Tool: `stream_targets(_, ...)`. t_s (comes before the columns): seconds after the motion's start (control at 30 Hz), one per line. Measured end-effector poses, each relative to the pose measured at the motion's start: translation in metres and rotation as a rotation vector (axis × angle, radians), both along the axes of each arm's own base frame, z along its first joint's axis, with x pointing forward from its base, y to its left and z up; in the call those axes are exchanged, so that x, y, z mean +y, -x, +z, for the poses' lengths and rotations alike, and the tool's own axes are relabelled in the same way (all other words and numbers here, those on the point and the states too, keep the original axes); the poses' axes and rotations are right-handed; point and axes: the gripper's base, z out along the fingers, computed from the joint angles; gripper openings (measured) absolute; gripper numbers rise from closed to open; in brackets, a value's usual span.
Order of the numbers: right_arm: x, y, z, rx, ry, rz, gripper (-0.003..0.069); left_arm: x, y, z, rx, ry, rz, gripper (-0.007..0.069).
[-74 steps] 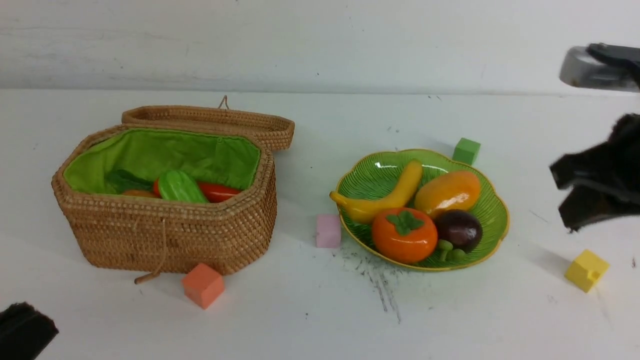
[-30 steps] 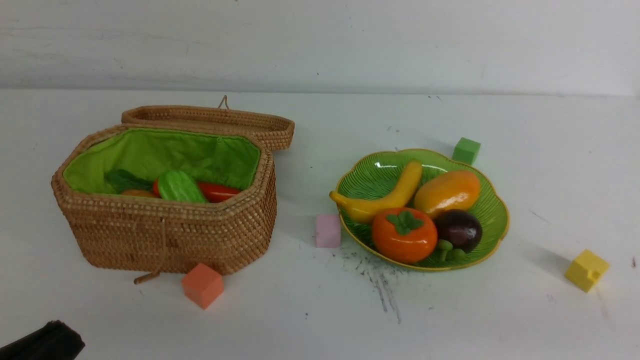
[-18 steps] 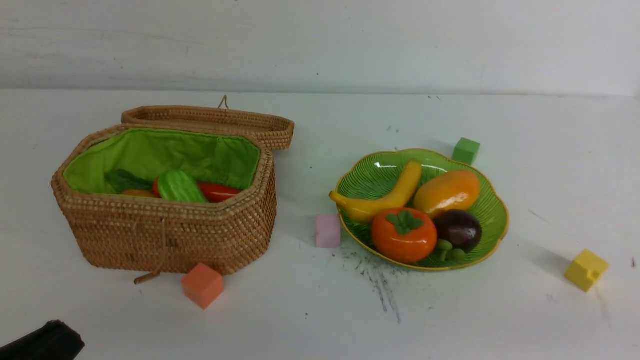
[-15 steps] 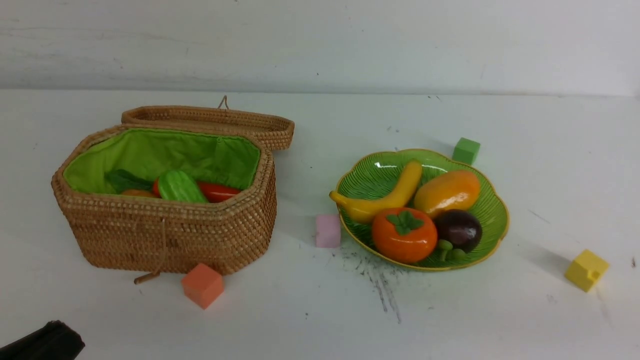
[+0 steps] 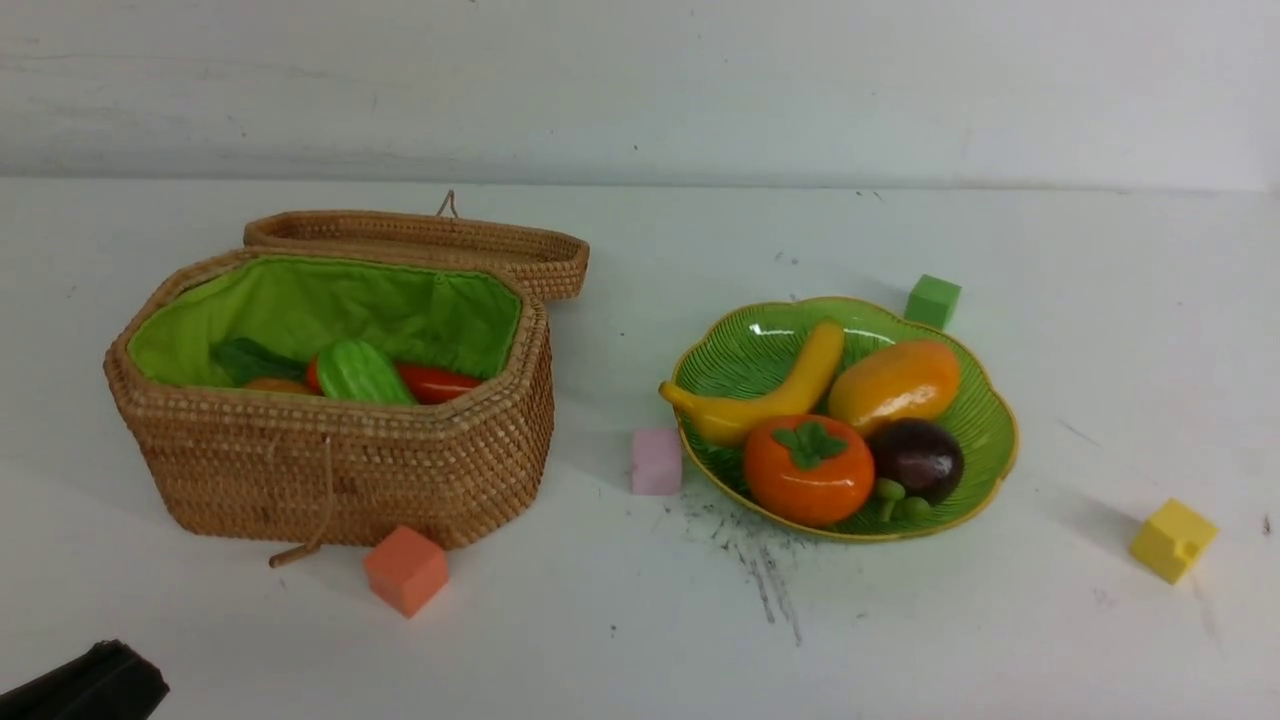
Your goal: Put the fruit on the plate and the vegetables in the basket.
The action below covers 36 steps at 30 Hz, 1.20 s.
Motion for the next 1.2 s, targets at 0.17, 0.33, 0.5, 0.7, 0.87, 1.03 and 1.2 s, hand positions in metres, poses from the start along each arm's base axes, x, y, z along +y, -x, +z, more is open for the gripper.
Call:
stream_targets(0.17,0.0,0.0,0.0,0.001,-0.003,-0.001,-0.0015,0.0,0.0,0.0,0.0,0.0,-0.001,-0.001)
stream_targets(0.33,0.0,0.0,0.0,0.001,-0.003,-0.001,-0.0013,0.0,0.0,0.0,0.0,0.0,-0.001,-0.0008)
stream_targets(0.5,0.0,0.0,0.0,0.001,-0.003,-0.001,-0.0008,0.0,0.0,0.0,0.001,0.0,-0.001,-0.0002)
stream_targets(0.7,0.0,0.0,0.0,0.001,-0.004,-0.001,-0.0008,0.0,0.0,0.0,0.001,-0.001,-0.001,0.0004)
stream_targets(0.87,0.0,0.0,0.0,0.001,-0.005,-0.005,-0.0005,0.004,-0.002,0.003,-0.033,0.018,0.046,0.0005)
stream_targets(1.03,0.0,0.0,0.0,0.001,-0.004,-0.006,-0.0001,0.011,-0.007,-0.002,-0.097,-0.068,0.187,-0.0013)
stream_targets(1.2,0.0,0.0,0.0,0.001,-0.004,-0.006,0.0002,0.021,-0.009,-0.026,-0.06,-0.105,0.369,-0.0013)
